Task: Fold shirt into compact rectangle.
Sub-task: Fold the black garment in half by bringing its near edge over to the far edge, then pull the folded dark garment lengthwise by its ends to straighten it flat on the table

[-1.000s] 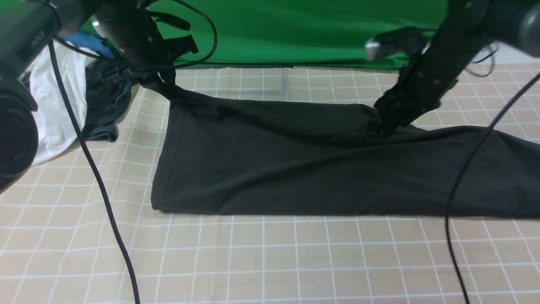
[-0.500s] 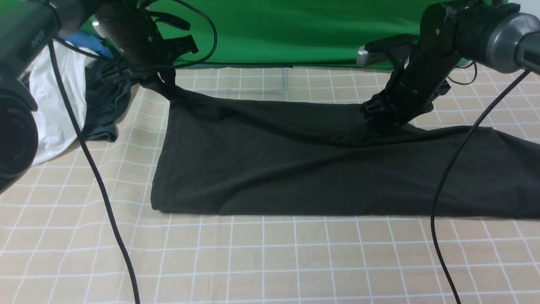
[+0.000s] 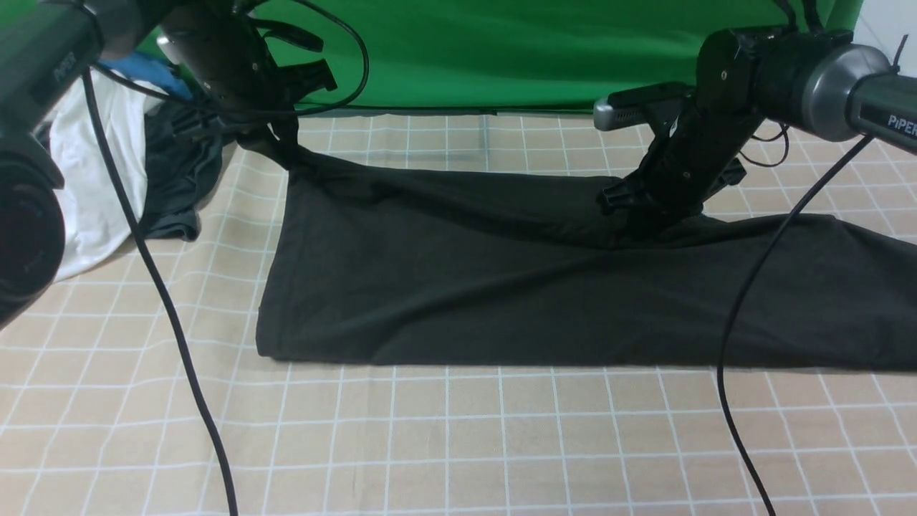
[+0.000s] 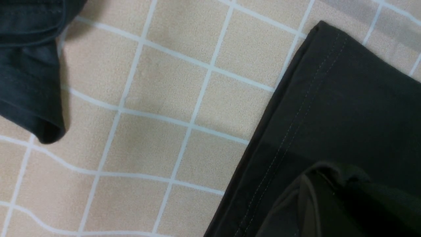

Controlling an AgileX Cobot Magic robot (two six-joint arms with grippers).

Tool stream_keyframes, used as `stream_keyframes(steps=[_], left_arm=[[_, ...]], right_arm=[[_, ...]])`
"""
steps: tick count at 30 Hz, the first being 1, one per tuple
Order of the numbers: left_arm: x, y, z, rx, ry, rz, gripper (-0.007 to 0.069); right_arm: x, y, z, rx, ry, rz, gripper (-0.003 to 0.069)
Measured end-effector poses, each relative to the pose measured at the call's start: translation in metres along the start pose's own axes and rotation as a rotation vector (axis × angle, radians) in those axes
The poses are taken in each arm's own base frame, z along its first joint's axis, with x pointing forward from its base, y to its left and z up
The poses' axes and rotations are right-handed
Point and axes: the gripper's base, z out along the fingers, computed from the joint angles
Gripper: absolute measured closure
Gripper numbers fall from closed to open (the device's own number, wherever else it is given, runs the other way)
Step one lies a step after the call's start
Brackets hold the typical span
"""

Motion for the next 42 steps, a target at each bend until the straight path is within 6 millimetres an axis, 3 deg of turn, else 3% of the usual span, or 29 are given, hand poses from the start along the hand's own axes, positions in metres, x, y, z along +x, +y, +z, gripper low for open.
stream_keyframes(steps=[2, 8, 12, 17, 24, 28, 33, 36, 39, 42], left_arm=[[0.0, 0.0, 0.0, 0.003, 0.001, -0.002, 0.0611], [-0.006, -0.005, -0.013, 0.029, -0.041, -0.061, 0.0611], [-0.01, -0.005, -0.016, 0.035, -0.068, -0.084, 0.0611], [-0.013, -0.007, -0.014, 0.051, -0.099, -0.102, 0.0611], [-0.017, -0.006, 0.015, 0.047, -0.105, -0.105, 0.061], [-0.02, -0.005, 0.027, 0.041, -0.126, -0.1, 0.0599], [-0.024, -0.004, 0.028, 0.046, -0.159, -0.096, 0.0498], [-0.026, -0.006, 0.023, 0.051, -0.175, -0.089, 0.0442], [-0.027, -0.008, 0.012, 0.061, -0.17, -0.059, 0.0426], [-0.02, -0.018, -0.008, 0.115, -0.117, 0.01, 0.0452]], right_arm=[[-0.002, 0.0, -0.003, 0.0, -0.001, -0.013, 0.0596], [-0.027, -0.012, -0.037, 0.012, -0.079, -0.045, 0.0599], [-0.035, -0.021, -0.045, 0.023, -0.124, -0.04, 0.0599], [-0.038, -0.027, -0.033, 0.03, -0.143, -0.049, 0.0599], [-0.042, -0.03, -0.008, 0.038, -0.183, -0.054, 0.0594], [-0.047, -0.031, -0.005, 0.047, -0.249, -0.053, 0.0538], [-0.052, -0.031, -0.006, 0.055, -0.299, -0.056, 0.0378], [-0.052, -0.031, -0.01, 0.054, -0.286, -0.062, 0.0328], [-0.05, -0.028, -0.026, 0.031, -0.221, -0.059, 0.037], [-0.045, -0.017, -0.053, -0.041, -0.157, -0.083, 0.0551]])
